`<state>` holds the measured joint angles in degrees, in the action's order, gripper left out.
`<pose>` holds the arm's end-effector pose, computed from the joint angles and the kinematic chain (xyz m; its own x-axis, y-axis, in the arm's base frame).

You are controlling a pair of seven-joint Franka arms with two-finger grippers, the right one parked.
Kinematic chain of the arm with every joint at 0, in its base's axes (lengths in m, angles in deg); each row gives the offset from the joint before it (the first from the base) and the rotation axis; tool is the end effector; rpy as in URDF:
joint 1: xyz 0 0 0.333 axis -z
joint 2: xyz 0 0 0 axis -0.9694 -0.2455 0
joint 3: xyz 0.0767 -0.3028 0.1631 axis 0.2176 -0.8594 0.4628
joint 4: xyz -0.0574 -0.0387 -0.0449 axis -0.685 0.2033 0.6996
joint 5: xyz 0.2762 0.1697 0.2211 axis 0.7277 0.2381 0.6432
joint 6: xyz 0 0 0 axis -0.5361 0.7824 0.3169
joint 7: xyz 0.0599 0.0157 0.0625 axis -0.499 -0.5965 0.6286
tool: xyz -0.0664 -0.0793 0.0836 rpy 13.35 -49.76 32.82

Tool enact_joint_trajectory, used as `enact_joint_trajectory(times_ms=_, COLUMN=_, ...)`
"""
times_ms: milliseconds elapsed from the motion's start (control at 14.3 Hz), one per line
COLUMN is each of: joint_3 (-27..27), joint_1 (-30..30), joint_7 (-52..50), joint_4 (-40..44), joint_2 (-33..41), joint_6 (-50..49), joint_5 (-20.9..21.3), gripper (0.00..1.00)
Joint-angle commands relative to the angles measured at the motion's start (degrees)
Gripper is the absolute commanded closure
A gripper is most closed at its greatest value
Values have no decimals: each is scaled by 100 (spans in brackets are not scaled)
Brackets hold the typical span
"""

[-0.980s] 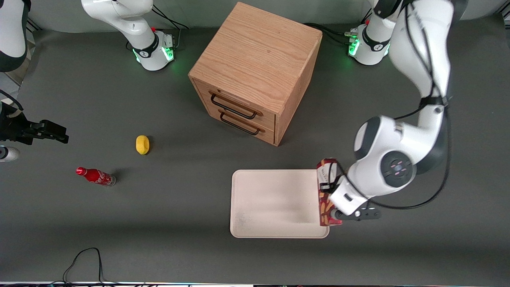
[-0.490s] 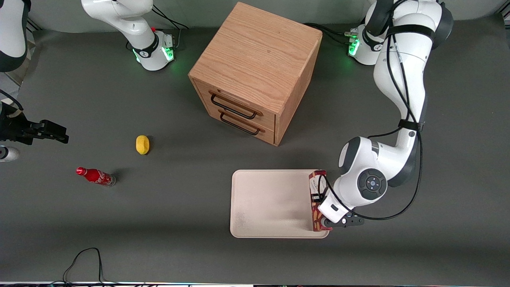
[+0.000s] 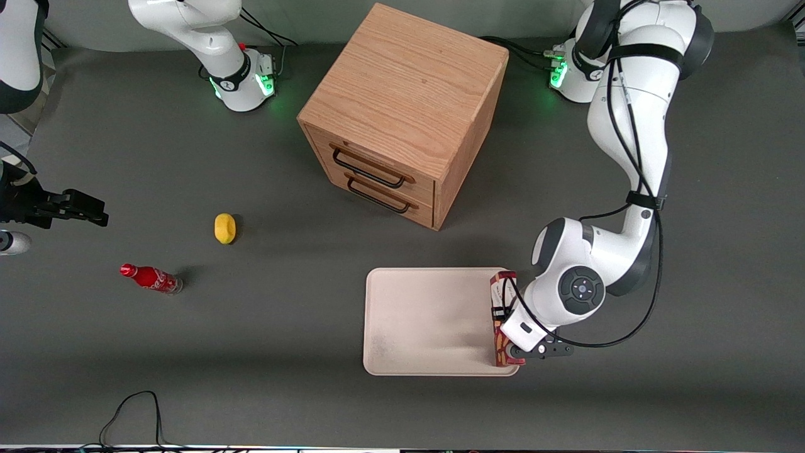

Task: Place red cookie box on tray

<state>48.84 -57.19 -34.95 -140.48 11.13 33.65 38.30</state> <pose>0.7446 -0.2886 0.2630 0.9987 0.0490 -0.0123 0.0500 -0.9939 0.0982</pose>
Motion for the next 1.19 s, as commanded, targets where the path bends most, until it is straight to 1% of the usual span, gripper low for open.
enact_joint_trajectory(times_ms=0, joint_3=46, joint_1=73, joint_7=-11, joint_4=-149, joint_2=190, joint_6=105, joint_5=405, gripper=0)
enact_joint_trajectory(times_ms=140, joint_3=46, joint_1=30, joint_7=138, joint_4=-394, joint_2=549, joint_6=87, joint_5=434, gripper=0)
enact_joint_trajectory(times_ms=280, joint_3=63, joint_1=3, joint_7=393, joint_4=-885, joint_2=1163, joint_6=-35, joint_5=381, gripper=0)
enact_joint_trajectory(times_ms=350, joint_3=90, joint_1=-23, joint_7=411, joint_4=-1270, joint_2=1567, joint_6=-1, joint_5=381, gripper=0)
enact_joint_trajectory(times_ms=560, joint_3=134, joint_1=-286, joint_7=420, joint_4=-2133, joint_2=2613, joint_6=-79, joint_5=398, gripper=0)
enact_joint_trajectory(times_ms=770, joint_3=134, joint_1=-681, joint_7=657, joint_4=-2995, joint_2=3598, joint_6=-342, joint_5=372, gripper=0)
enact_joint_trajectory(times_ms=980, joint_3=134, joint_1=-1077, joint_7=684, joint_4=-3295, joint_2=4433, joint_6=-999, joint_5=346, gripper=0)
enact_joint_trajectory(times_ms=1120, joint_3=134, joint_1=-1279, joint_7=1156, joint_4=-3296, joint_2=4882, joint_6=-1676, joint_5=346, gripper=0)
